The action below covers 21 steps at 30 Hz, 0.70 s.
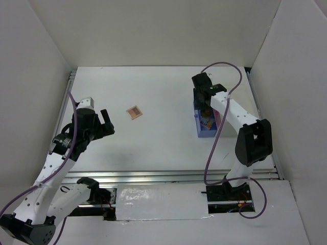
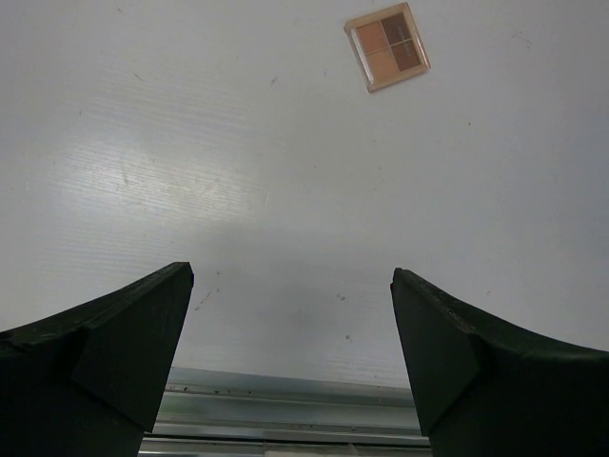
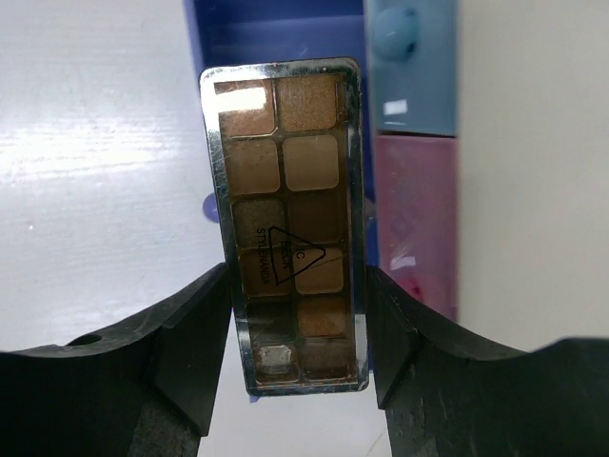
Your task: Organize the makeup
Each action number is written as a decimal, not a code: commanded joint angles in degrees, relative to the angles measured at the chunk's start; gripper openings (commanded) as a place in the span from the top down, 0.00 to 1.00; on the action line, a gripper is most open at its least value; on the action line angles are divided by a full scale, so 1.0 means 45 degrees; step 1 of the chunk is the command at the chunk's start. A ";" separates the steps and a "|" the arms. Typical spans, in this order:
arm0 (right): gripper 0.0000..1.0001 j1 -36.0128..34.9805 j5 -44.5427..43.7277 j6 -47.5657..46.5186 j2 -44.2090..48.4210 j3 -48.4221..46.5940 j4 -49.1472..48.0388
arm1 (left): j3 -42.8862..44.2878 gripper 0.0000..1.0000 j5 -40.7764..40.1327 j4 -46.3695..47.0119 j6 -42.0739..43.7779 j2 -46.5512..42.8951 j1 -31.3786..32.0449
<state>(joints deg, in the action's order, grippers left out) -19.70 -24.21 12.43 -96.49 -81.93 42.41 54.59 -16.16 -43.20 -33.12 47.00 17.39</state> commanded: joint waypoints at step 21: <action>0.29 -0.0270 -0.0695 0.0559 -0.1391 0.0258 0.0204 | -0.0099 0.01 0.0330 0.0518 0.0291 -0.0172 -0.0055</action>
<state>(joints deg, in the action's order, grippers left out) -21.23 -24.75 14.04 -102.32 -80.03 42.92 54.19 -15.55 -42.76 -33.04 46.98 17.39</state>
